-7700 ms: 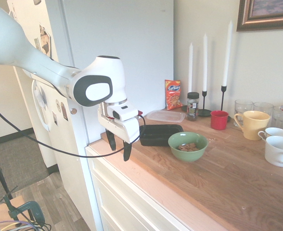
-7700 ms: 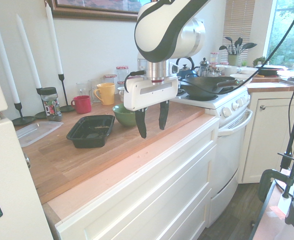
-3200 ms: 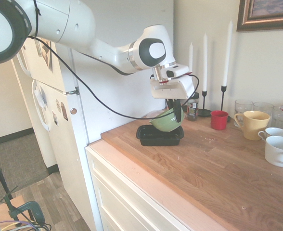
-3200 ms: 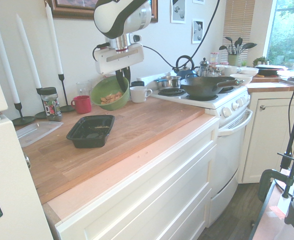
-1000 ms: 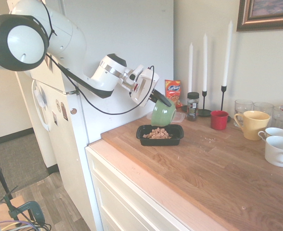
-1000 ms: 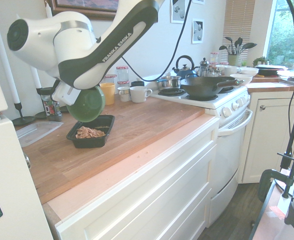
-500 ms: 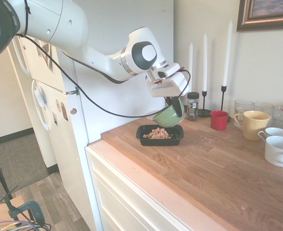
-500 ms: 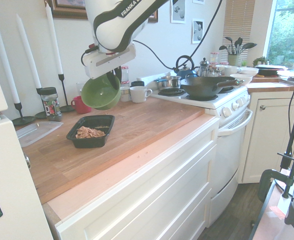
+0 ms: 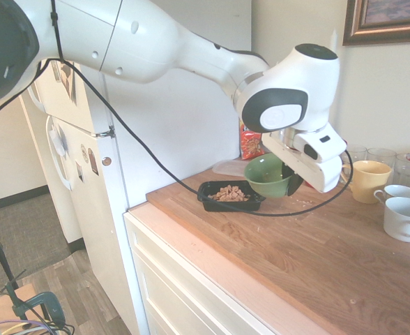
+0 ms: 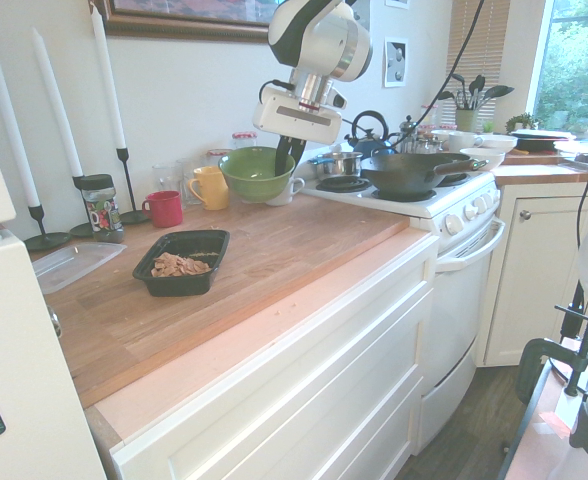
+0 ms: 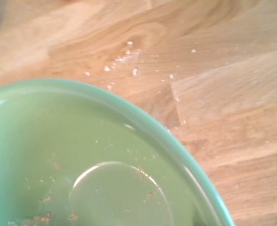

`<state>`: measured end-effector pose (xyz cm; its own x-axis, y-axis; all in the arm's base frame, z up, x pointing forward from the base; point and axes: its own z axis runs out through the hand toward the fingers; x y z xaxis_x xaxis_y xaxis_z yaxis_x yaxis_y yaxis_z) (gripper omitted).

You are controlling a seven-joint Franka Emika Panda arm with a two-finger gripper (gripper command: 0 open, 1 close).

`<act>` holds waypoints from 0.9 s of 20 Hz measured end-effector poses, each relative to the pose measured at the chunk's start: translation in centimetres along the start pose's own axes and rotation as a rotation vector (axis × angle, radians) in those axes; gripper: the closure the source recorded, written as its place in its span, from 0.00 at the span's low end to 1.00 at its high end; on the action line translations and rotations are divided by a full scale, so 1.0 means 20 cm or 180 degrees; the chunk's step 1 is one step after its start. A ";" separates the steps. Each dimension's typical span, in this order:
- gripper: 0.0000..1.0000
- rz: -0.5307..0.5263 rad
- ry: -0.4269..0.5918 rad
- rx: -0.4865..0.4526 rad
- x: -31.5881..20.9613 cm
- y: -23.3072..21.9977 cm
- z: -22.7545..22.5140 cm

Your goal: Pour the cereal into the box

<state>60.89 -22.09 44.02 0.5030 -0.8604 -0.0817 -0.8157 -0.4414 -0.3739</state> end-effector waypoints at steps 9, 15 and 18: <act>1.00 0.0205 -0.0124 -0.0133 0.35 0.14 0.22; 1.00 0.0264 -0.0198 -0.0236 0.45 0.19 0.36; 1.00 0.0303 -0.0242 -0.0240 0.50 0.22 0.43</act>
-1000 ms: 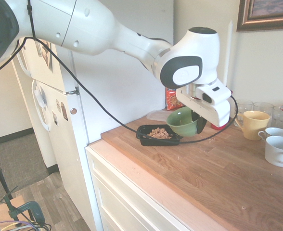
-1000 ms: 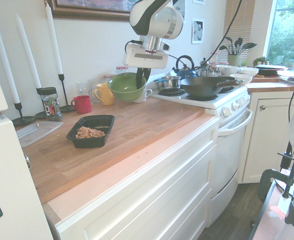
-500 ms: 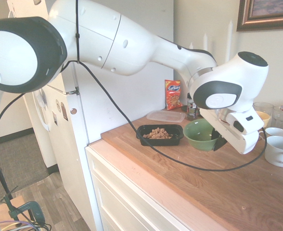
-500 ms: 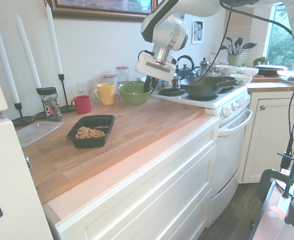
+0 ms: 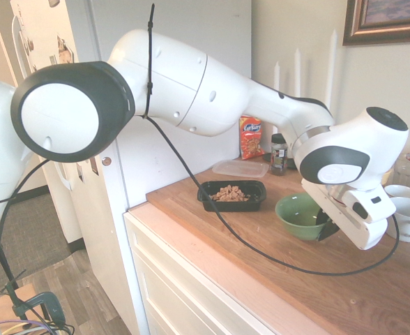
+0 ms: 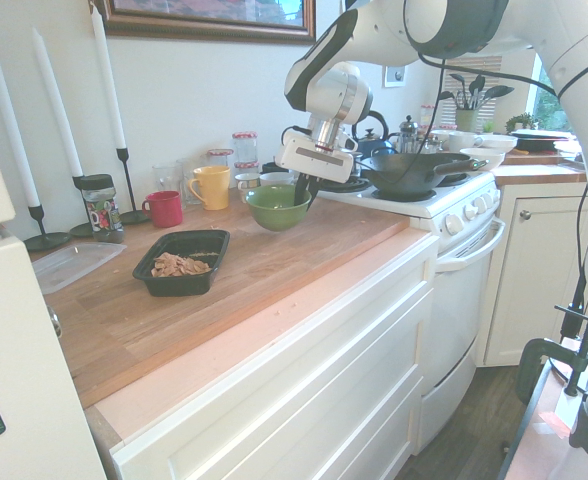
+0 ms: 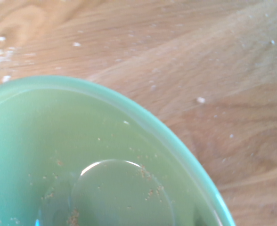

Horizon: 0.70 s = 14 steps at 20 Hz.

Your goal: Pour the cereal into the box

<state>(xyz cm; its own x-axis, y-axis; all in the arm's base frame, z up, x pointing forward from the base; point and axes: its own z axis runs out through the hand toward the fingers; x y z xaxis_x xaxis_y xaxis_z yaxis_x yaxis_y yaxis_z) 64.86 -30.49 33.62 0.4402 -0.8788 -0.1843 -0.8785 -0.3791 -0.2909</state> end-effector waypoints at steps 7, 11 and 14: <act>0.00 0.0026 -0.0053 0.0018 0.05 0.01 0.04; 0.00 0.0025 -0.0064 0.0011 0.06 0.01 0.04; 0.00 -0.0003 -0.0063 0.0000 0.05 0.00 0.05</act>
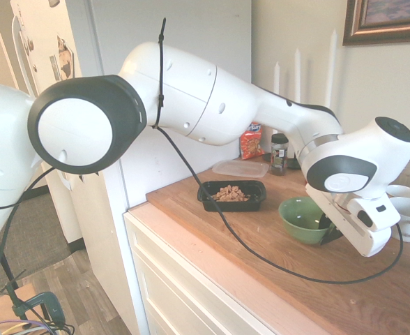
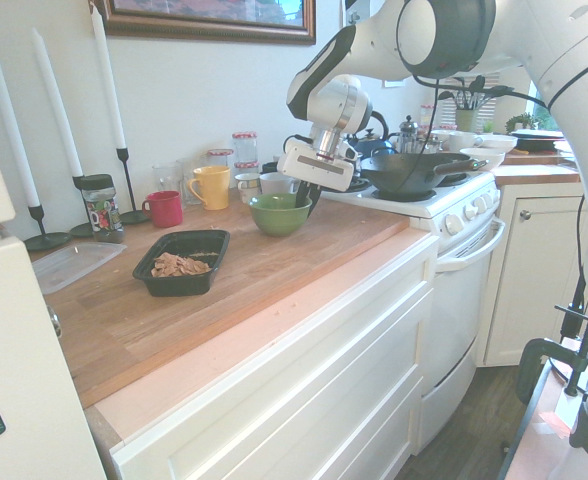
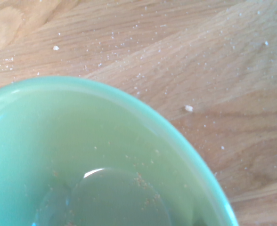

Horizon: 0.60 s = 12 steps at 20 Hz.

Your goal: Pour the cereal into the box

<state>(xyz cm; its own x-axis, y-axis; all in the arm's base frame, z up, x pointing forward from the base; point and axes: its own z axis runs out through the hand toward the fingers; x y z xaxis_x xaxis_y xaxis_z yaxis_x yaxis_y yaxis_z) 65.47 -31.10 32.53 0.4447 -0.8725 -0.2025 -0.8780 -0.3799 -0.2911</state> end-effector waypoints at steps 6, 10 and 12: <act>0.00 -0.0190 0.0166 -0.0149 -0.03 -0.05 0.00; 0.00 -0.0340 0.0363 -0.0216 -0.07 -0.08 -0.09; 0.00 -0.0397 0.0444 -0.0224 -0.11 -0.09 -0.17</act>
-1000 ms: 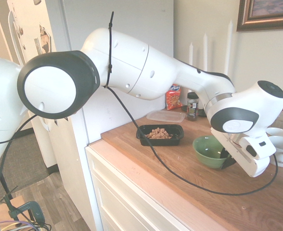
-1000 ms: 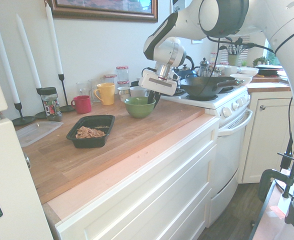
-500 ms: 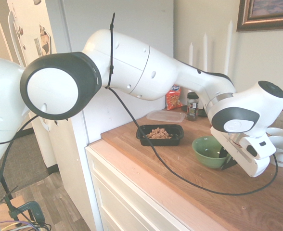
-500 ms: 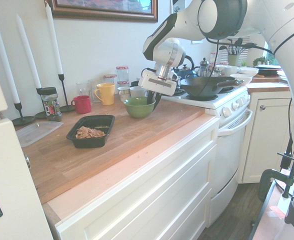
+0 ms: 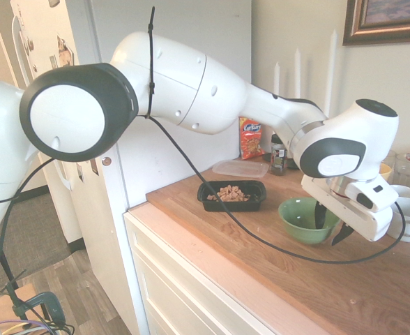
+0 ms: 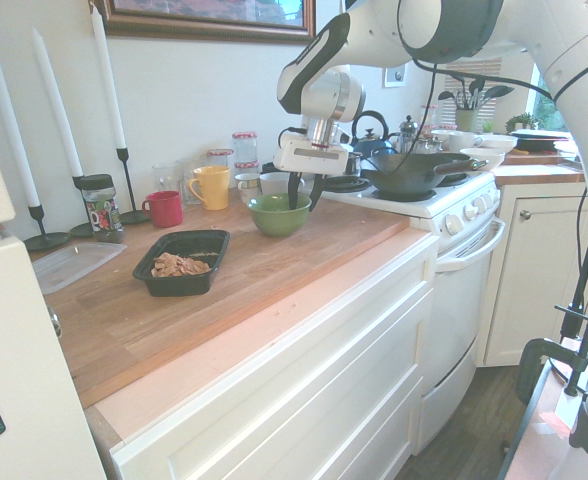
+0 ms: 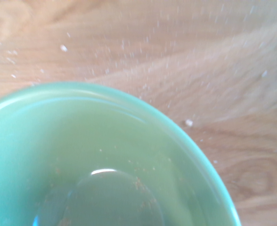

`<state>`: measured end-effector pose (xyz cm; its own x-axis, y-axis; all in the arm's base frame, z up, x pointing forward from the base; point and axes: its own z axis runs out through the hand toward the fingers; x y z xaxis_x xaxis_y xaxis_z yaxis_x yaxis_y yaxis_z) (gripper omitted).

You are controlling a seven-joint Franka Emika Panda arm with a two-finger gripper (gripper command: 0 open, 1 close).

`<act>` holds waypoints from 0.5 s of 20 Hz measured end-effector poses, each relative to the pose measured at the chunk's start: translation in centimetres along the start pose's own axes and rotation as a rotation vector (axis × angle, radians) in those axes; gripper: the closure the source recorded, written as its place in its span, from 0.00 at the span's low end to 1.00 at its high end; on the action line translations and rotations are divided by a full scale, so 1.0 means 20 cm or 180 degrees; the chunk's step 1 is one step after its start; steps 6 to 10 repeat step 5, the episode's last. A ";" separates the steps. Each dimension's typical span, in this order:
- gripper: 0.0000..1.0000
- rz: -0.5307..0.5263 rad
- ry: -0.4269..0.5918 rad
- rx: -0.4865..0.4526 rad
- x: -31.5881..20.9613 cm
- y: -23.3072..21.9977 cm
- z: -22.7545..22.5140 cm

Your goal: Pour the cereal into the box

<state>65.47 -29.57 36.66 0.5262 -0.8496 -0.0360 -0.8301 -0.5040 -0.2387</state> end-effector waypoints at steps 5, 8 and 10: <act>0.00 -0.0124 0.0174 0.0005 -0.10 -0.02 -0.22; 0.00 -0.0124 0.0174 0.0005 -0.10 -0.02 -0.22; 0.00 -0.0124 0.0174 0.0005 -0.10 -0.02 -0.22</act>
